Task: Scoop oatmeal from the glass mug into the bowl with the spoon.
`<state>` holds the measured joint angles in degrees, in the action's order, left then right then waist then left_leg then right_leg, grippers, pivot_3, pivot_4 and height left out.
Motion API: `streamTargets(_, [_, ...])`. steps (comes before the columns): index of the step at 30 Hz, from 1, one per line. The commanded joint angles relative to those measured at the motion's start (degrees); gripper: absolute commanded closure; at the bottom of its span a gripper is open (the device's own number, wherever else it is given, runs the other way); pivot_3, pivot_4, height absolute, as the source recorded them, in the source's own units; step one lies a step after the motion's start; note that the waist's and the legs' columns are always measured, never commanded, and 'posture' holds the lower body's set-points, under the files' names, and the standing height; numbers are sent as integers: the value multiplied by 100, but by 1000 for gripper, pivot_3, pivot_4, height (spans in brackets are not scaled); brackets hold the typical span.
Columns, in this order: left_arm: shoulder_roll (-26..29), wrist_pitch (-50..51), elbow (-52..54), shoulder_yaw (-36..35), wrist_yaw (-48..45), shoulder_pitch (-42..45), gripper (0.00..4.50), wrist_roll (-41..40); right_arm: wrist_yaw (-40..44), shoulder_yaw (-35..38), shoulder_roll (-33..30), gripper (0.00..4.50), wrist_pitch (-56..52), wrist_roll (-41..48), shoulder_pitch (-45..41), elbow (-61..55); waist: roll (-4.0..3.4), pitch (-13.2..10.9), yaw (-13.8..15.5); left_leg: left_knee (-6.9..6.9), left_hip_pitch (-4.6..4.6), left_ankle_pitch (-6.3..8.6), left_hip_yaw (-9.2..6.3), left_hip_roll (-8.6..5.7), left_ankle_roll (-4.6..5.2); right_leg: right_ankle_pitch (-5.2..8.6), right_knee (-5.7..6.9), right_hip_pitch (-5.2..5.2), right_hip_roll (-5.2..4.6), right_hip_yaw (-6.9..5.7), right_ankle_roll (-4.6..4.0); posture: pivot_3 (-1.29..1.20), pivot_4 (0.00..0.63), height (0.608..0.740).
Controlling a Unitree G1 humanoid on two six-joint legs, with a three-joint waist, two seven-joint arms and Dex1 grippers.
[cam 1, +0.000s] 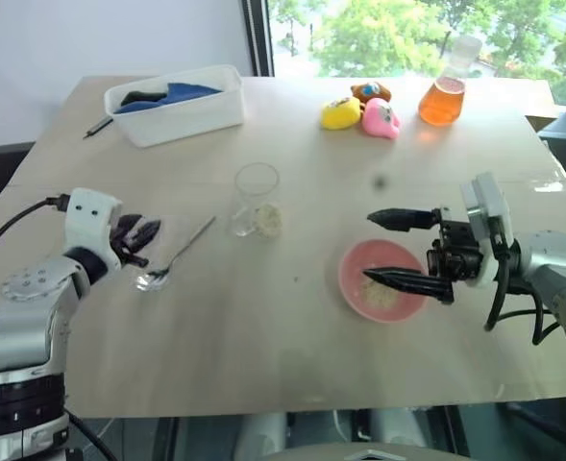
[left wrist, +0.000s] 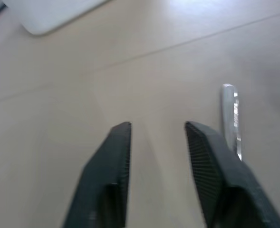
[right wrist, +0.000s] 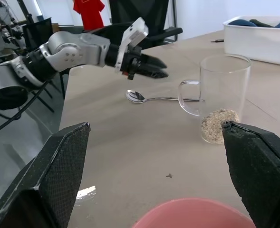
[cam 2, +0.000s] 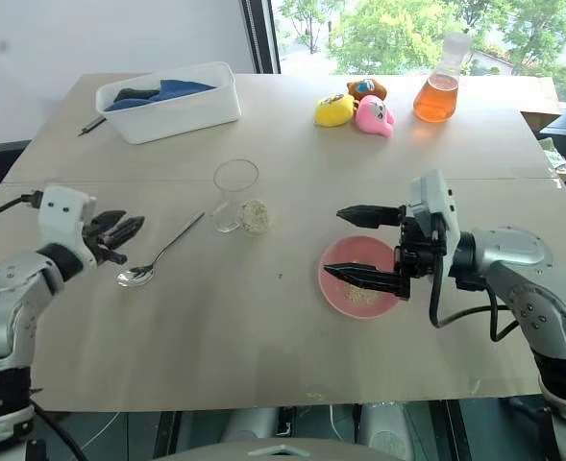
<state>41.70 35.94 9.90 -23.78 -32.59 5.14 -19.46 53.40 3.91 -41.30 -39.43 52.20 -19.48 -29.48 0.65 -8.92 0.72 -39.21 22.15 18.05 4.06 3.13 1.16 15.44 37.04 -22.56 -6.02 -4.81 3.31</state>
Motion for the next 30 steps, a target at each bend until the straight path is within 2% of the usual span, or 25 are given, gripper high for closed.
streamTargets(1, [83, -78, 431, 15, -35, -145, 847, 17, 8, 194, 5, 0, 127, 73, 5, -174, 1, 0, 9, -2, 0, 0, -2, 1, -1, 0, 3, 0, 1, -1, 0, 0, 150, 740])
streamTargets(2, [117, -58, 481, 95, -93, -198, 661, 26, 10, 189, 8, 0, 134, 67, 5, -165, 1, 0, 13, -3, -1, 0, -2, 1, -1, 0, 4, 2, 1, -1, 0, 0, 150, 740])
streamTargets(7, [563, 205, 295, 805, -397, -357, 661, 348, -24, 146, 60, 0, 168, 46, -7, -132, 1, 0, 6, -7, -2, 0, 0, 0, 0, 0, 7, 3, 0, 2, 0, 0, 150, 740])
streamTargets(13, [835, 395, -547, 1397, -641, 289, 661, 494, -38, 106, 120, 0, 196, 3, -37, -95, -2, 2, 20, -8, -9, 0, 1, -2, -1, 0, 18, 3, 1, 4, 0, 0, 150, 740])
streamTargets(16, [949, 486, -1045, 1671, -967, 604, 1527, 504, -55, 98, 153, 0, 215, -29, -59, -82, -3, 2, 25, -17, -18, -2, 3, -4, -2, 0, 41, 5, 0, 8, 0, 0, 150, 740])
streamTargets(22, [1062, 822, -1517, 1860, -1462, 636, 4194, 363, -137, 128, 194, 0, 220, -41, -47, -116, -23, 14, -17, -18, -43, -14, 5, -1, -19, 2, 83, 5, 2, 23, -2, 0, 150, 740])
streamTargets(23, [1061, 867, -1599, 1832, -1474, 605, 4478, 349, -159, 141, 198, 0, 218, -33, -36, -121, -25, 15, -27, -17, -46, -15, 6, 0, -20, 2, 86, 5, 3, 28, -2, 0, 150, 740])
streamTargets(28, [1052, 857, -1647, 1510, -1364, 262, 4478, 322, -224, 212, 202, 0, 225, -7, 46, -103, -40, 25, -121, -17, -51, -15, 4, 2, -20, 2, 87, 3, 3, 47, -2, 0, 150, 740])
streamTargets(30, [859, 373, -1576, 1149, -1080, 75, 4478, 354, -216, 218, 191, 0, 246, -25, 66, -88, -48, 29, -176, -14, -56, -15, 4, 3, -20, 2, 87, 0, 4, 57, -2, 0, 150, 740])
